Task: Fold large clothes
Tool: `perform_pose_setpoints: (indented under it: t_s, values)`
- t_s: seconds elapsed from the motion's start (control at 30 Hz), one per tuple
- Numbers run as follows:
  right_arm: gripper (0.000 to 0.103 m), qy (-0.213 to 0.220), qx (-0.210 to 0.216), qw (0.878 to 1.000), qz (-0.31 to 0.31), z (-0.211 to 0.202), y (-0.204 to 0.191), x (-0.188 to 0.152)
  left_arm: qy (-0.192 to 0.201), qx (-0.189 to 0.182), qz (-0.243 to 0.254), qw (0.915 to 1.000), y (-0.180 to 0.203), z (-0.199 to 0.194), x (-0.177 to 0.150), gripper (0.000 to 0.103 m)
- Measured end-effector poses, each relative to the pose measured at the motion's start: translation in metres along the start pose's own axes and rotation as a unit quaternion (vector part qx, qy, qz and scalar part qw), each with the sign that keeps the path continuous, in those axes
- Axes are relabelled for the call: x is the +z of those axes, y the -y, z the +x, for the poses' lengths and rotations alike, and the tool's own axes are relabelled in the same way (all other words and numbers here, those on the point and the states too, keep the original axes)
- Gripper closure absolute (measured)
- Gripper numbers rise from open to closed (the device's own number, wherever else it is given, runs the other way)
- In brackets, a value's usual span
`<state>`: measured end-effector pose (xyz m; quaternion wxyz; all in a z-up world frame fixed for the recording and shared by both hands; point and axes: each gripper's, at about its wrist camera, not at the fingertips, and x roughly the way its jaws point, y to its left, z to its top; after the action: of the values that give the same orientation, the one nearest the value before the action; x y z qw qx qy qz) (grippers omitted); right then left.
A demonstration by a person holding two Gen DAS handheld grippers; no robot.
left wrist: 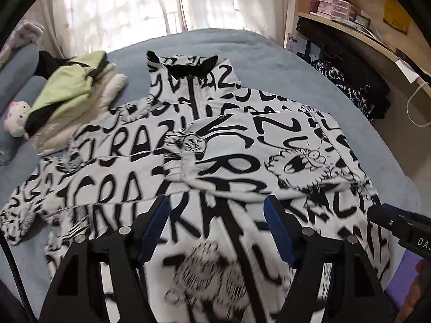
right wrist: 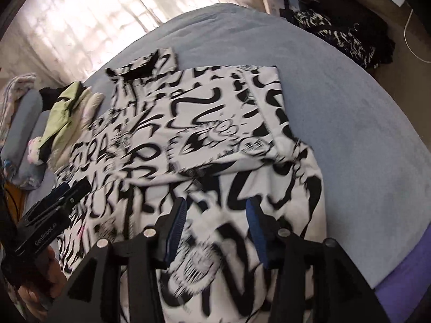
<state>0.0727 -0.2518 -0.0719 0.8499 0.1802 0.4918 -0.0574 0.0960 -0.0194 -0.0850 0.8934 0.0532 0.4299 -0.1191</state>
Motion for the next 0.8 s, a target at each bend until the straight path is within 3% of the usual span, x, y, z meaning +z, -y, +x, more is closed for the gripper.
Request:
perform_pose_setpoints:
  t_s: [0.13,0.27,0.8]
  values:
    - [0.048,0.004,0.006,1.000,-0.027,-0.014,-0.024,-0.020,0.003,0.019,0.002,0.9998,-0.011,-0.027,-0.021,0.030]
    - [0.048,0.004,0.016,0.998,-0.057,-0.021,-0.053,-0.041,0.006,0.027,-0.008,0.9996,-0.031,-0.047,-0.040,0.029]
    - [0.048,-0.013,0.077,0.982,-0.173,-0.021,-0.187,-0.086,0.027,0.068,-0.107,0.9916,-0.164,-0.120,-0.101,0.029]
